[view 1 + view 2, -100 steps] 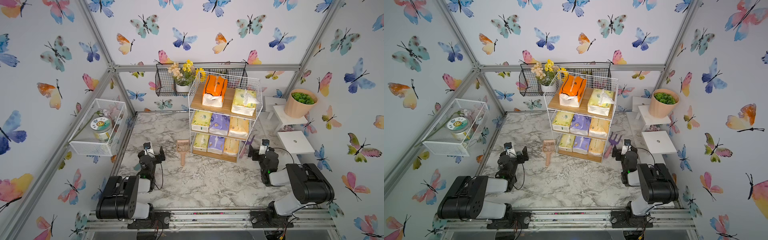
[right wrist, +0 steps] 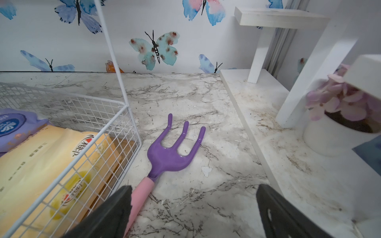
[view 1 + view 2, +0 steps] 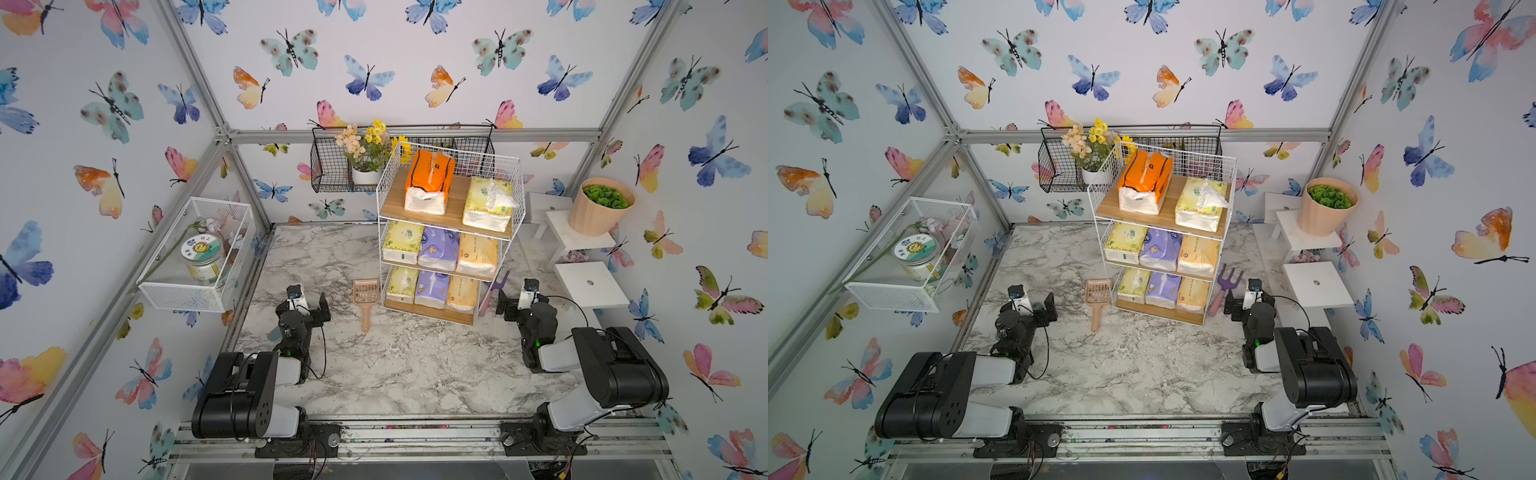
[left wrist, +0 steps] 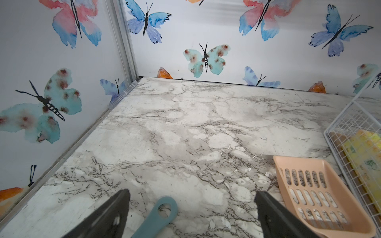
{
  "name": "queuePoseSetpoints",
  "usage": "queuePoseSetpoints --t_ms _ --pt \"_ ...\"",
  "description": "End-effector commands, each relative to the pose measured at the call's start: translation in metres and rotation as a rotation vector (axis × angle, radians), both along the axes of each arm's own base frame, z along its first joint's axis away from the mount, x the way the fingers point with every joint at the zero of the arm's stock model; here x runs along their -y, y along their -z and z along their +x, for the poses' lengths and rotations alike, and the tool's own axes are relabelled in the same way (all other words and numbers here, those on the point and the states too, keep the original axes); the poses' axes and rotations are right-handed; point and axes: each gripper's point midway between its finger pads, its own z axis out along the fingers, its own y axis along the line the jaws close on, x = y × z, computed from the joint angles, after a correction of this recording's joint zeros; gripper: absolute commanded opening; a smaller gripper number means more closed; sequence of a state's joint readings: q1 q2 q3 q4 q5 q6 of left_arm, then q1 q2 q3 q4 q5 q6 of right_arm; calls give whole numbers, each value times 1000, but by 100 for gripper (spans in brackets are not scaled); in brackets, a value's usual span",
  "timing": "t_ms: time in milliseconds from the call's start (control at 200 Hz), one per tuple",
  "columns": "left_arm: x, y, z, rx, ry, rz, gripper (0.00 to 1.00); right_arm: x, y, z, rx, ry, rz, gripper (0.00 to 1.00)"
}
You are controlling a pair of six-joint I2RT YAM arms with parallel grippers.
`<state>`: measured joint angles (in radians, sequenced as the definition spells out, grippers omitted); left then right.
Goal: Remove the tissue boxes from the shelf
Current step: Adjust the shelf at the center of the board.
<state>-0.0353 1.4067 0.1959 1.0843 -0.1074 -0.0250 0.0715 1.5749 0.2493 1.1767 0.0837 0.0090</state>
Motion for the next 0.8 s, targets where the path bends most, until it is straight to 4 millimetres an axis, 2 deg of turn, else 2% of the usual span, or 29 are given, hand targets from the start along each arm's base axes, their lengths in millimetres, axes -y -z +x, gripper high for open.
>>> queuePoseSetpoints --t_ms 0,90,155,260,380,445,526,691,796 --pt "1 -20 -5 45 5 8 99 0 -30 -17 125 -13 9 99" --pt "0 -34 -4 12 -2 7 99 12 -42 -29 106 64 47 99" --pt "-2 -57 -3 32 -15 -9 99 22 -53 -34 73 133 95 99" --pt "-2 -82 -8 44 -25 -55 99 36 -66 -42 -10 249 210 99" --pt "4 -105 -12 35 -13 -192 99 43 -61 -60 -139 352 333 99" --pt "10 -110 -14 -11 -6 -292 99 31 -58 -66 -210 301 364 99" --pt "28 -111 -17 -76 73 -381 99 16 -52 -76 -296 263 459 99" --pt "54 -103 -29 -128 180 -550 99 -46 -58 -85 -358 -52 664 95" --pt "73 -98 -39 -137 269 -603 99 -76 -61 -89 -386 -223 753 92"
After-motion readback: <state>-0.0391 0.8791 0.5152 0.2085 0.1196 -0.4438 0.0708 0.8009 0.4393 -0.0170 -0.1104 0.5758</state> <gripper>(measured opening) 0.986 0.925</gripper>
